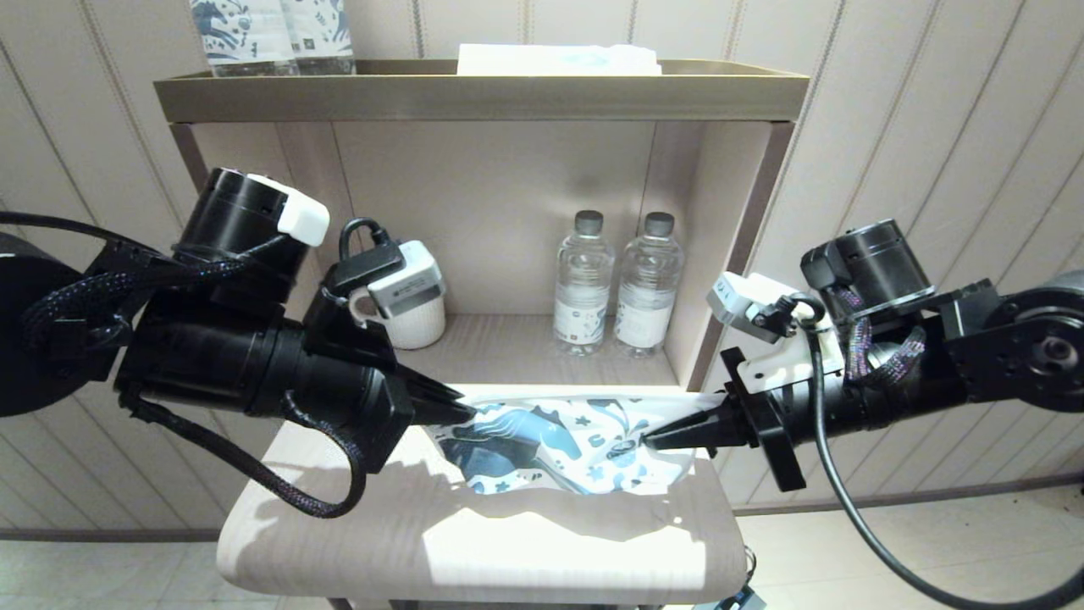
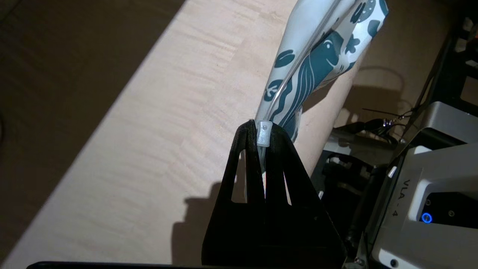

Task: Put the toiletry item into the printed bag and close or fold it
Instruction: Close the strorage bag and place it on the desk

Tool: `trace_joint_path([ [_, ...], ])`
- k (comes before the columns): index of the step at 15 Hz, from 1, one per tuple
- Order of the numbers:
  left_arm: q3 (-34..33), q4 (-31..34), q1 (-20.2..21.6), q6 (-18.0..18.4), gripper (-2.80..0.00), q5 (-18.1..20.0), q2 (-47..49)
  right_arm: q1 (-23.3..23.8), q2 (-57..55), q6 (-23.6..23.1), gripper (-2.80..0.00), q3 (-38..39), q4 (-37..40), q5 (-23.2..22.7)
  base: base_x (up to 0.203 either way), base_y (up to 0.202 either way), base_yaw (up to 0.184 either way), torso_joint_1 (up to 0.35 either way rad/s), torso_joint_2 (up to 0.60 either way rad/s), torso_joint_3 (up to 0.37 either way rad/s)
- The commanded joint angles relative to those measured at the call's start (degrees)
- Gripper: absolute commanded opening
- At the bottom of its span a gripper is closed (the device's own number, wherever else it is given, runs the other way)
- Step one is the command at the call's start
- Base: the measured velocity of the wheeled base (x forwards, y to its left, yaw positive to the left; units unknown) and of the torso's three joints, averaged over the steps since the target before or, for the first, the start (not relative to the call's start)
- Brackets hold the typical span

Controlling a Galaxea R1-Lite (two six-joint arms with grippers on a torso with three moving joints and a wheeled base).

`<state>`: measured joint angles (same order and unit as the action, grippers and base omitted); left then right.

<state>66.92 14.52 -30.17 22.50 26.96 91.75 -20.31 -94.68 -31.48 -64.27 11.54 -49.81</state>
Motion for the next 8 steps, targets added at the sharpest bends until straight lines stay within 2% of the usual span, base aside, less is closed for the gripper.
trace_joint_path([
  [1,-0.57,0.07,0.91,0.26,-2.80,0.20,-0.70,0.01,-0.24,-0.18,-2.80,-0.07,0.06,-0.29,0.000,0.000,0.000,0.000,0.00,0.000],
  [8,-2.50,0.07,2.40,0.44,-2.80,0.11,-1.75,-0.08,-0.41,-0.16,-2.80,-0.07,0.06,-0.29,0.000,0.000,0.000,0.000,0.00,0.000],
])
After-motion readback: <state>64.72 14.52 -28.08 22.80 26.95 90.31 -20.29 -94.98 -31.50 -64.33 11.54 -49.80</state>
